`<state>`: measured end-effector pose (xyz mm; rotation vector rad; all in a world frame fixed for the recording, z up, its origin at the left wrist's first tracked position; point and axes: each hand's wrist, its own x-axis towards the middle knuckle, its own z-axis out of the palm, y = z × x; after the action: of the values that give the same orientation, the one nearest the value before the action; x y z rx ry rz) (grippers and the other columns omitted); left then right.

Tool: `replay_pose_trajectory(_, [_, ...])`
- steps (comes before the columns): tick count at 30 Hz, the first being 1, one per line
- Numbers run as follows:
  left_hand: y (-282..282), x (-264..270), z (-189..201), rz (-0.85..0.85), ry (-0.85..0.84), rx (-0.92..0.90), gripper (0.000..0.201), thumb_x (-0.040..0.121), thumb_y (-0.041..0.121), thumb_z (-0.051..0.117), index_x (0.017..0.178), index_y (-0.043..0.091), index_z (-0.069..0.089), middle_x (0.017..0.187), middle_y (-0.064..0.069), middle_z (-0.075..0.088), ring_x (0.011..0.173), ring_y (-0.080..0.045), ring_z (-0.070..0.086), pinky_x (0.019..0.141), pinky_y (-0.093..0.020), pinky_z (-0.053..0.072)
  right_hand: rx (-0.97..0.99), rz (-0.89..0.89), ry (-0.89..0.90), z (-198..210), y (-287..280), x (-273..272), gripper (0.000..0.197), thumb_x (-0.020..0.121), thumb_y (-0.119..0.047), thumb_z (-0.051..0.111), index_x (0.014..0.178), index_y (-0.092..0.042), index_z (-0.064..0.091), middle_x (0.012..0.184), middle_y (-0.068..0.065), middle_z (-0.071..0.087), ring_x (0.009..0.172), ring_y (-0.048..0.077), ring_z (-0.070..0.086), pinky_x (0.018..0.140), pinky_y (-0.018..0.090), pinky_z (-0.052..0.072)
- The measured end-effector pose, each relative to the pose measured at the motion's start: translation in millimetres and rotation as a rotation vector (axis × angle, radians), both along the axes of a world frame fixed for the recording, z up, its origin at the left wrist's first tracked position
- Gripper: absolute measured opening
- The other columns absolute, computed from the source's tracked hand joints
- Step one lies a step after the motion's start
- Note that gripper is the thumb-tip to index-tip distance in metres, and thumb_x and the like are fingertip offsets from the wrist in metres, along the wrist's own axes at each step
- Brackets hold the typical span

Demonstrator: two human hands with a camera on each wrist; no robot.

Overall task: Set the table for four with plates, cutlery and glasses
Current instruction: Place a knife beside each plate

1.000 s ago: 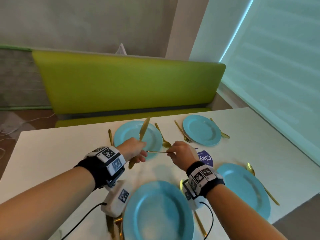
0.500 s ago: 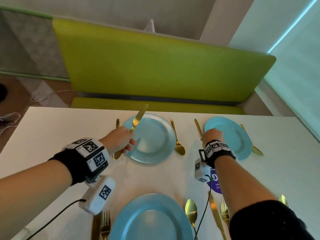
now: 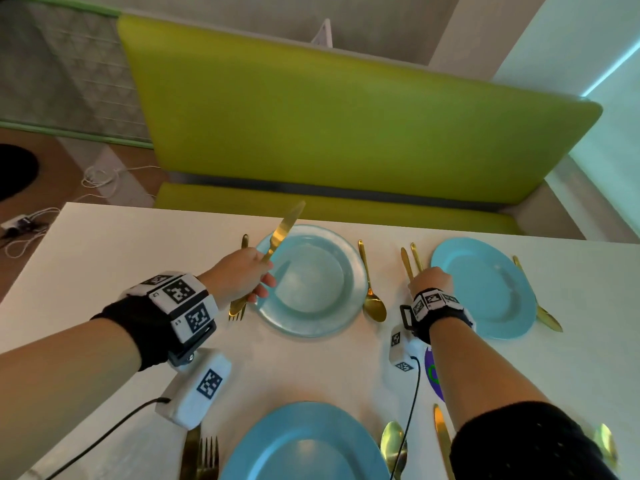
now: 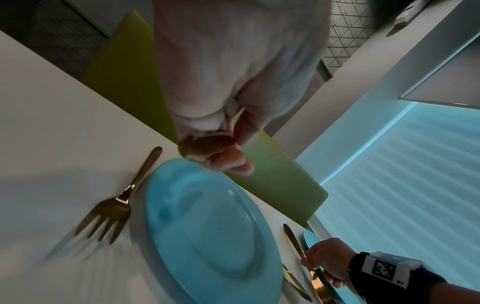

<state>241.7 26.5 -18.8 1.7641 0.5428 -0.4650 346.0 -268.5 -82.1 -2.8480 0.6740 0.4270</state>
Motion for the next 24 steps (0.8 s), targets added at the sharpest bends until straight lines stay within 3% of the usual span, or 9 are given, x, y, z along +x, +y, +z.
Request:
replay_pose_trajectory(7, [2,0,-5,0.028,0.005,0.018,0.012,0.098,0.015,0.04,0.093,0.013,0.051,0.083,-0.008,0.062,0.061,-0.015,0.052,0.051,-0.025,0.041,-0.02,-0.029,-0.061,-15,-8,8,0.02,0.092,-0.007,0.048,0.098,0.0,0.066,0.103,0.017,0.068,0.097,0.033,0.066,0.07,0.032,0.05])
replay_pose_trajectory(13, [0,-1,-6,0.032,0.008,0.032,0.016,0.098,0.015,0.041,0.086,0.017,0.05,0.085,-0.008,0.062,0.063,-0.015,0.053,0.053,-0.025,0.042,0.015,-0.082,-0.109,-18,-8,10,0.019,0.092,-0.008,0.049,0.098,0.0,0.066,0.101,0.018,0.068,0.094,0.034,0.066,0.075,0.037,0.054])
replay_pose_trajectory(24, [-6,-4,-4,0.046,0.026,0.026,0.015,0.098,0.016,0.041,0.086,0.017,0.05,0.085,-0.008,0.062,0.063,-0.015,0.053,0.053,-0.025,0.043,0.052,-0.112,-0.152,-21,-9,11,0.019,0.092,-0.01,0.052,0.1,0.001,0.066,0.102,0.019,0.068,0.094,0.034,0.066,0.076,0.037,0.054])
